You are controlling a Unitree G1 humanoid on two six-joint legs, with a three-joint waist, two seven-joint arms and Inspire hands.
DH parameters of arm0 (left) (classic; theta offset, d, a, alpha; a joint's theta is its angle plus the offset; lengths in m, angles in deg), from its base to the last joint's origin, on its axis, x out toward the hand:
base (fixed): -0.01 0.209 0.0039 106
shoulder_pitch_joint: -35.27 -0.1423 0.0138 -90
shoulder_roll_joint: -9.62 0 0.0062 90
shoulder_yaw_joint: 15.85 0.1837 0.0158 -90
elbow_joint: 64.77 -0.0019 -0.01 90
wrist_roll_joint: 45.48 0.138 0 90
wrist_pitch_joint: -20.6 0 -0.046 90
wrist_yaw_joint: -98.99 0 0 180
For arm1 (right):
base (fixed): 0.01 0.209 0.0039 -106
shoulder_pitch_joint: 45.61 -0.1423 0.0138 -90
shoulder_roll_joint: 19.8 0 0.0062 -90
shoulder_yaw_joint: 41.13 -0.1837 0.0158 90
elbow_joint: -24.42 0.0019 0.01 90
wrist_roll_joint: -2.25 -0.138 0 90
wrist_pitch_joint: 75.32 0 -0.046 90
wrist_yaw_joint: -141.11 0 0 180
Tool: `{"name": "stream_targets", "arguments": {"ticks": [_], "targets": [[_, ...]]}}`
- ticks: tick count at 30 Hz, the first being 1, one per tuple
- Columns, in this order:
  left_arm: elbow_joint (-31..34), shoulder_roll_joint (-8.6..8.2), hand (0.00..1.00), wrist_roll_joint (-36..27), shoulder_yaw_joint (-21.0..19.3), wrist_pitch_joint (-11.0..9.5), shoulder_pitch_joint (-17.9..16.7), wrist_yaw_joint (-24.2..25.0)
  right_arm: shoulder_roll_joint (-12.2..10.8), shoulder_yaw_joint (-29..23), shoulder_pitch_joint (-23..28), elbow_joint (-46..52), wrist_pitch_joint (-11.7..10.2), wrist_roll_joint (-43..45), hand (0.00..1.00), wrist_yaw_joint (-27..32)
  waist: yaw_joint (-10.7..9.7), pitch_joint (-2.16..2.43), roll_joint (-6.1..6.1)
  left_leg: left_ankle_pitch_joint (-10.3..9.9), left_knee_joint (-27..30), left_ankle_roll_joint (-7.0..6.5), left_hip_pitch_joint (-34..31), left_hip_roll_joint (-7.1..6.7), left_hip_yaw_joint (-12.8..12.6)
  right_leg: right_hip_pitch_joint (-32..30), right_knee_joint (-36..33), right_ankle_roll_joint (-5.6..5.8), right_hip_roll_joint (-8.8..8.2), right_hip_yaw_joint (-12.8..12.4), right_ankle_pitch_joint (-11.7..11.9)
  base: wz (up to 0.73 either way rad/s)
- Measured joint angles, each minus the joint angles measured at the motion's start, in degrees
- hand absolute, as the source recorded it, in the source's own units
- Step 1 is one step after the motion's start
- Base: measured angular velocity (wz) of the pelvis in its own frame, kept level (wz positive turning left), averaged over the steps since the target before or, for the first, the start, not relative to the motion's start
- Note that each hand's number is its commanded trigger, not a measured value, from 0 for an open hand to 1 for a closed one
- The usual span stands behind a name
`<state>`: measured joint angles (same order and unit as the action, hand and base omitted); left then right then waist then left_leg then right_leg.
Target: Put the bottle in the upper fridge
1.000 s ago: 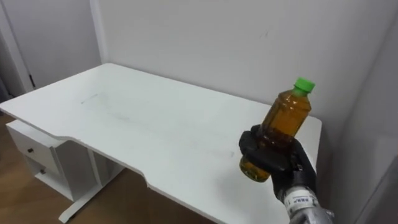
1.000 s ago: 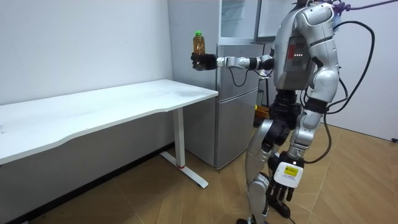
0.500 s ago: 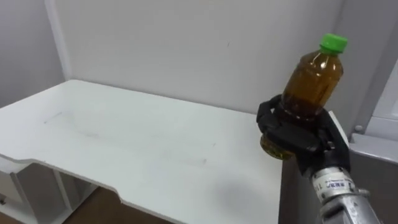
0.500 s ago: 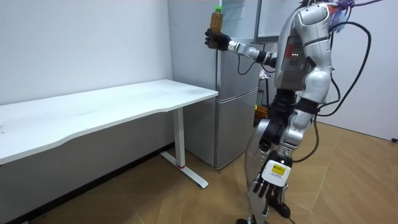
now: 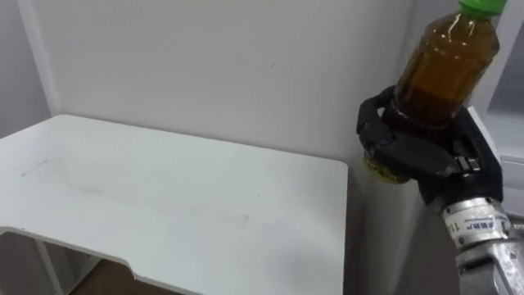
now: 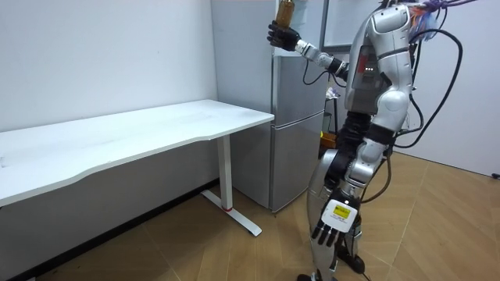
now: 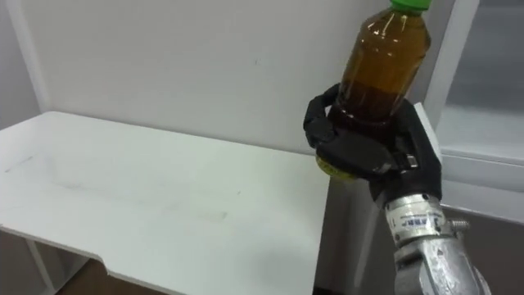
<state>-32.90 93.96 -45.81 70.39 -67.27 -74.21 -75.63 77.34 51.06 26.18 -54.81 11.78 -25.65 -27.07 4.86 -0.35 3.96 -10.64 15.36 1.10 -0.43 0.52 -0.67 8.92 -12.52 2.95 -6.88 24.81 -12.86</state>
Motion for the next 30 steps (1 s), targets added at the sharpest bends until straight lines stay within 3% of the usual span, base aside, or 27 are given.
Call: {"name": "stream_targets", "arguments": {"ticks": [11, 13, 20, 25, 30], "targets": [[0.0, 0.16, 0.0, 0.0, -4.7, 0.0, 0.4, 0.1, 2.2, -8.8, 0.1, 4.3, 0.6, 2.0, 1.0, -0.4, -2.0, 0.45, 0.49, 0.0, -0.3, -0.06, 0.0, 0.14, -1.6, -1.6, -0.2, 0.02, -0.04, -1.9, 0.0, -0.08], [0.0, 0.28, 0.0, 0.2, -4.5, 0.0, 0.2, 0.1, 2.3, -9.5, 0.4, 4.7, 0.7, 1.8, 1.0, -0.8, -3.3, 0.51, 0.56, 0.0, -0.6, -0.06, 0.3, 0.2, -1.9, -1.2, -0.1, 0.05, -0.02, -2.1, 0.1, -0.08], [0.1, 0.65, 0.0, 1.1, -4.4, 0.0, -0.3, 0.1, 2.6, -11.8, 1.6, 5.5, 1.7, 1.5, 1.0, -0.7, -5.1, 0.34, 0.47, -0.2, -1.0, -0.02, 1.8, 0.36, -2.6, -0.5, -0.1, 0.06, 0.08, -2.9, 0.1, -0.05], [0.1, 1.7, 0.0, 1.0, -4.6, 0.0, -1.0, 0.1, 4.5, -13.4, 1.7, 5.4, 1.8, -1.1, 1.0, -0.3, -6.2, -0.25, 1.06, -0.3, -1.7, 0.16, 3.1, 0.8, -3.9, 0.0, 0.0, 0.06, 0.43, -4.2, 0.1, -0.12], [0.0, 1.95, 0.0, 1.0, -4.9, -0.1, -0.8, 0.1, 5.0, -15.7, 4.0, 5.4, 1.8, -1.2, 1.0, -0.7, -6.7, 0.16, 1.79, -0.4, -1.8, 0.21, 3.4, 0.89, -4.2, -0.1, 0.0, 0.01, 0.52, -4.5, 0.1, -0.05]]}}
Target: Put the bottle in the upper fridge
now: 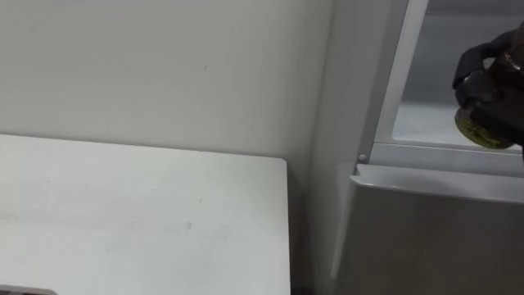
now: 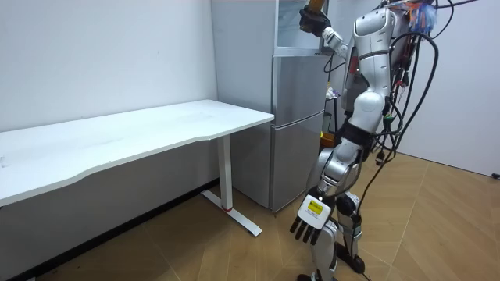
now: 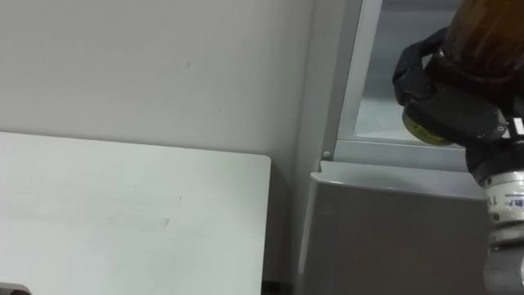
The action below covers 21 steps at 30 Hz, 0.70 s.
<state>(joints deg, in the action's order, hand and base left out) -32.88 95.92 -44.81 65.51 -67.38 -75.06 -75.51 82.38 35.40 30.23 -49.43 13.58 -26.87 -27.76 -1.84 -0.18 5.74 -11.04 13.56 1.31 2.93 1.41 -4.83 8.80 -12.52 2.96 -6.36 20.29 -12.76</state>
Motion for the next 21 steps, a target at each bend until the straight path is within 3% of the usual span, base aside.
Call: {"name": "stream_targets", "arguments": {"ticks": [12, 17, 21], "targets": [[0.1, -0.04, 0.0, 0.0, -1.1, 0.1, -0.7, 0.0, 1.0, -1.9, 0.8, -2.5, 0.9, 1.6, 1.0, -0.4, 0.6, 0.22, 0.5, -0.1, 0.0, 0.13, -0.3, 0.5, -0.8, -0.3, 0.0, -0.24, 0.39, -0.8, 0.1, -0.03], [0.1, -0.02, 0.0, 0.0, -1.3, 0.1, -1.1, 0.0, 2.1, -1.8, 0.8, -7.8, 1.5, 4.6, 1.0, -0.1, 1.1, 0.15, 0.65, -0.1, 0.0, 0.15, -0.3, 0.6, -1.2, -0.7, -0.1, -0.3, 0.44, -1.4, 0.2, -0.06], [0.1, 0.01, 0.0, -0.1, -1.4, 0.1, -0.9, 0.0, 4.5, -1.8, 0.8, -13.7, 2.6, 3.9, 1.0, 1.2, 1.4, -0.03, 0.98, -0.1, -0.1, 0.16, -0.2, 0.63, -1.2, -1.1, -0.1, -0.31, 0.47, -1.5, 0.2, 0.0]]}}
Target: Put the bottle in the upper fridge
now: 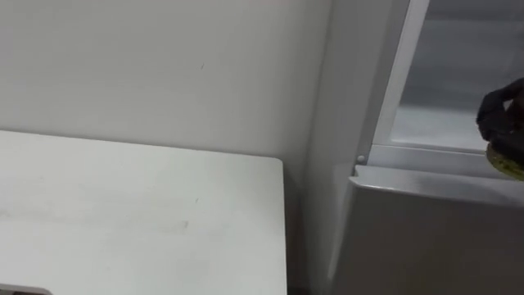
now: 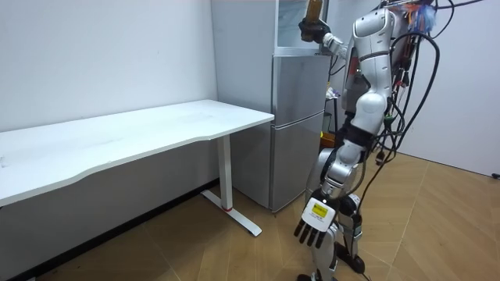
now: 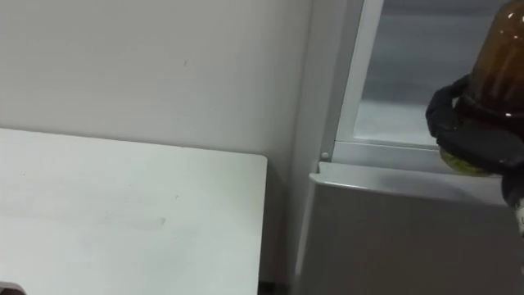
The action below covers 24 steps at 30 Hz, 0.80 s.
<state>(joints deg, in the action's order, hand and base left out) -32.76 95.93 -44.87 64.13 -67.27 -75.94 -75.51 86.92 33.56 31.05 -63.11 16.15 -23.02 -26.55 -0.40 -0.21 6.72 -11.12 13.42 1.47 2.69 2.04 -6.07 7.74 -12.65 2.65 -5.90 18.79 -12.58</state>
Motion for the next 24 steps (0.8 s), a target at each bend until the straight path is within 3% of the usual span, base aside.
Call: {"name": "stream_targets", "arguments": {"ticks": [6, 12, 23, 24], "targets": [[0.0, -0.19, 0.0, 0.1, -2.3, 0.5, 0.0, 0.0, 0.6, -0.1, -0.2, -5.8, 2.4, -0.8, 1.0, 1.3, 0.7, 0.03, -0.04, -0.1, 0.3, 0.06, -0.5, 0.09, -0.3, -0.1, 0.0, 0.0, 0.02, -0.1, 0.0, -0.01], [0.0, -0.32, 0.0, 0.0, -3.8, 1.0, -0.1, 0.0, 0.8, -0.1, -1.9, -8.8, 2.5, -1.2, 1.0, 1.8, 0.8, 0.31, -0.81, -0.1, 1.0, 0.06, -1.6, 0.14, -0.3, -0.9, -0.1, -0.01, 0.02, 0.0, 0.0, 0.0], [0.0, -0.34, 0.0, 0.1, -4.7, 1.2, -1.2, 0.2, 1.7, -0.2, -6.0, -14.7, 2.6, -1.1, 1.0, 5.0, 1.2, 0.14, -0.5, -0.1, 1.5, 0.05, -3.1, 0.13, 0.7, -1.9, -0.6, -0.02, 0.06, 0.7, 0.0, 0.03], [0.0, -0.36, 0.0, 0.1, -5.1, 1.3, -1.4, 0.3, 2.2, -0.2, -6.9, -14.7, 3.6, -1.2, 1.0, 5.3, 1.2, 0.06, -0.36, -0.1, 1.5, 0.05, -3.2, 0.13, 0.7, -2.3, -1.0, -0.02, 0.0, 0.7, 0.0, 0.0]]}}
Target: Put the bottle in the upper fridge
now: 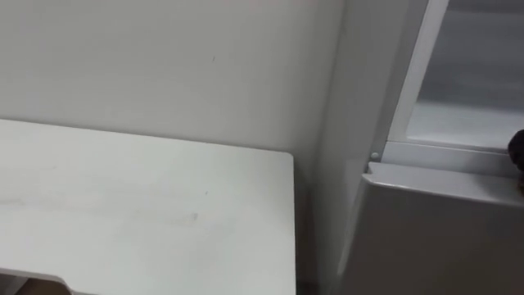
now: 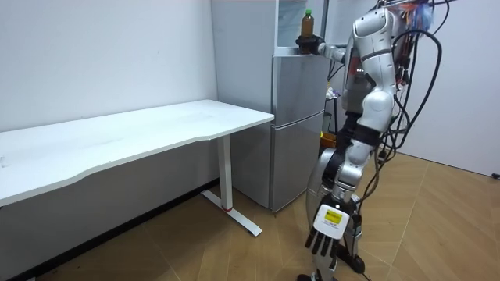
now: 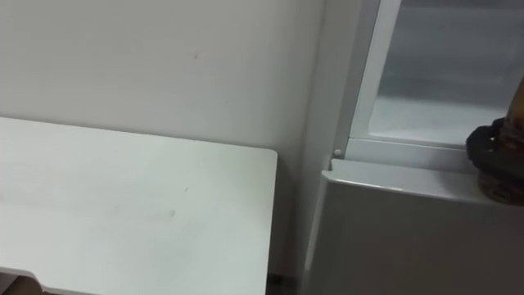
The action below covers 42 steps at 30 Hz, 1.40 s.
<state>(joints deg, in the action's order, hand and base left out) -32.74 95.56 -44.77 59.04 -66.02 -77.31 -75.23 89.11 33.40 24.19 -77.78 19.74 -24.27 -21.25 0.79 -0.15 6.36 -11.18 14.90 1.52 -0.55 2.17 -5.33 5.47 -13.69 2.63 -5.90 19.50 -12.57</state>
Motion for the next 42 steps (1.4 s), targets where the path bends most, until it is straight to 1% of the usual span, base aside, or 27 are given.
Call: {"name": "stream_targets", "arguments": {"ticks": [1, 2, 4, 5, 7, 9, 10, 12, 15, 18, 24, 25, 29, 31, 32, 33, 38, 41, 42], "targets": [[0.0, 0.01, 0.0, 0.0, -0.7, 0.0, -0.2, 0.0, 0.9, 0.1, -1.1, -0.2, 1.0, -0.3, 1.0, 0.1, 0.1, -0.07, 0.15, 0.0, -0.1, 0.0, 0.1, -0.01, 0.0, 0.0, -0.1, 0.02, -0.01, 0.0, 0.0, 0.0], [0.0, 0.07, 0.0, 0.0, -0.8, 0.0, -0.2, 0.0, 1.6, 0.2, -1.7, -0.4, 1.2, -0.5, 1.0, 0.1, 0.3, -0.08, 0.19, 0.0, -0.1, 0.0, 0.1, -0.02, 0.0, 0.0, -0.1, 0.02, -0.02, 0.0, 0.0, 0.0], [0.1, 0.12, 0.0, 0.0, -0.9, 0.0, -0.2, 0.0, 4.0, 0.2, -4.2, -1.6, 1.3, -1.0, 1.0, 1.1, 0.8, -0.08, 0.44, 0.0, -0.1, 0.0, 0.2, -0.05, 0.0, 0.1, -0.1, 0.05, -0.03, 0.0, 0.0, 0.0], [0.1, 0.16, 0.0, 0.0, -0.9, 0.0, -0.3, 0.0, 4.3, 0.2, -4.9, -1.9, 1.3, -1.3, 1.0, 1.4, 0.7, -0.04, 0.57, 0.0, -0.1, 0.0, 0.2, -0.05, 0.1, 0.2, 0.0, 0.07, -0.03, 0.1, 0.0, 0.04], [0.2, 0.32, 0.0, 0.0, -0.9, 0.0, -0.6, 0.0, 5.4, 0.2, -6.9, -2.9, 1.3, -2.9, 1.0, 3.0, 0.7, 0.02, 1.35, 0.0, -0.1, 0.01, 0.4, -0.08, 0.5, 0.6, 0.1, 0.09, -0.01, 0.5, -0.1, 0.08], [0.4, 0.32, 0.0, 0.0, -0.9, 0.1, -0.8, -0.1, 5.6, 0.2, -7.8, -3.0, 1.3, -4.1, 1.0, 4.4, 0.8, 0.04, 2.15, 0.0, 0.0, 0.02, 0.3, -0.08, 0.6, 0.6, 0.1, 0.09, 0.02, 0.6, -0.1, 0.04], [0.4, 0.27, 0.0, 0.0, -0.8, 0.3, -0.8, -0.1, 5.7, 0.2, -8.5, -3.1, 1.3, -4.8, 1.0, 4.8, 0.8, 0.12, 2.43, 0.0, 0.1, 0.02, 0.2, -0.08, 0.6, 0.6, 0.1, 0.09, 0.02, 0.6, -0.1, 0.0], [0.6, 0.29, 0.0, 0.0, -0.8, 0.3, -0.8, -0.2, 5.7, 0.2, -9.5, -3.2, 1.3, -5.0, 1.0, 5.2, 0.7, 0.2, 2.6, 0.0, 0.5, 0.01, 0.0, -0.1, 0.7, 0.6, 0.1, 0.09, 0.01, 0.6, -0.1, 0.0], [0.9, 0.33, 0.0, -0.1, -0.8, 0.2, -0.9, -0.3, 5.7, 0.2, -11.9, -3.2, 1.3, -5.1, 1.0, 6.0, 0.6, 0.09, 2.24, 0.0, 0.6, 0.0, -0.3, -0.11, 0.9, 0.6, 0.2, 0.09, 0.01, 1.1, -0.1, 0.05], [2.6, 0.3, 0.0, 0.0, -0.9, 0.2, -1.9, -0.3, 6.1, 0.3, -13.6, -3.2, 1.3, -5.8, 1.0, 7.2, 0.5, 0.16, 1.59, 0.0, 0.8, 0.0, -0.6, -0.11, 1.0, 0.5, 0.2, 0.08, 0.01, 1.1, -0.1, 0.03], [3.8, 0.31, 0.0, -0.1, -0.9, 0.2, -3.0, -0.3, 7.1, 0.8, -13.7, -4.2, 1.3, -9.1, 1.0, 7.6, 0.4, 0.42, 1.09, 0.0, 0.9, -0.01, -0.6, -0.11, 1.0, 0.5, 0.1, 0.07, 0.01, 1.1, 0.0, 0.0], [4.1, 0.35, 0.0, -0.2, -0.9, 0.2, -3.0, -0.3, 7.7, 1.1, -13.7, -5.6, 1.3, -9.9, 1.0, 7.2, 0.6, 0.41, 1.1, 0.0, 0.8, -0.01, -0.3, -0.11, 0.9, 0.7, 0.1, 0.07, 0.01, 1.0, 0.0, -0.03], [4.2, 0.32, 0.0, -1.2, -0.8, 0.4, -3.0, -0.3, 7.8, 2.9, -13.7, -9.3, 1.4, -10.8, 1.0, 6.6, 1.0, 0.31, 0.95, 0.0, 0.5, 0.0, 0.1, -0.1, 0.9, 1.2, 0.2, 0.08, 0.0, 1.0, 0.0, 0.0], [4.4, 0.25, 0.0, -1.2, -0.8, 0.8, -3.0, -0.2, 7.8, 3.2, -13.7, -9.9, 2.8, -10.8, 1.0, 5.4, 1.1, 0.27, 0.76, 0.0, 0.3, 0.01, 0.2, -0.09, 0.9, 1.1, 0.2, 0.08, 0.02, 1.0, -0.1, 0.0], [4.4, 0.28, 0.0, -1.2, -0.9, 1.0, -3.0, -0.1, 7.8, 3.2, -13.7, -10.0, 3.1, -10.8, 1.0, 5.1, 1.2, 0.27, 0.68, 0.0, 0.3, 0.0, 0.2, -0.1, 0.9, 1.1, 0.2, 0.08, 0.02, 0.9, -0.1, 0.0], [4.4, 0.32, 0.0, -1.2, -0.9, 1.4, -3.0, -0.1, 7.8, 3.3, -13.7, -10.3, 3.3, -11.3, 1.0, 4.7, 1.5, 0.24, 0.57, 0.0, 0.3, 0.0, 0.1, -0.09, 0.8, 0.9, 0.2, 0.08, 0.01, 0.9, 0.0, -0.04], [4.4, 0.34, 0.0, -1.2, -0.9, 1.6, -3.2, 0.0, 7.8, 4.0, -13.6, -12.8, 3.4, -11.7, 1.0, 4.7, 3.4, 0.24, 0.56, 0.0, 0.3, 0.01, 0.1, -0.09, 0.8, 0.7, 0.1, 0.07, 0.0, 0.9, 0.0, -0.01], [4.5, 0.34, 0.0, -1.2, -0.9, 1.7, -3.2, 0.0, 7.8, 6.4, -13.6, -15.1, 3.4, -11.3, 1.0, 3.5, 4.4, 0.23, 0.59, 0.0, 0.4, 0.01, 0.1, -0.09, 0.9, 0.8, 0.2, 0.07, 0.0, 1.2, 0.0, 0.02], [4.5, 0.41, 0.0, -1.2, -0.9, 1.7, -3.3, 0.0, 7.8, 6.7, -13.8, -15.5, 2.9, -10.0, 1.0, 2.6, 4.7, 0.23, 0.59, 0.0, 0.4, 0.01, 0.1, -0.1, 0.9, 1.0, 0.2, 0.07, 0.0, 1.3, 0.0, 0.06]]}}
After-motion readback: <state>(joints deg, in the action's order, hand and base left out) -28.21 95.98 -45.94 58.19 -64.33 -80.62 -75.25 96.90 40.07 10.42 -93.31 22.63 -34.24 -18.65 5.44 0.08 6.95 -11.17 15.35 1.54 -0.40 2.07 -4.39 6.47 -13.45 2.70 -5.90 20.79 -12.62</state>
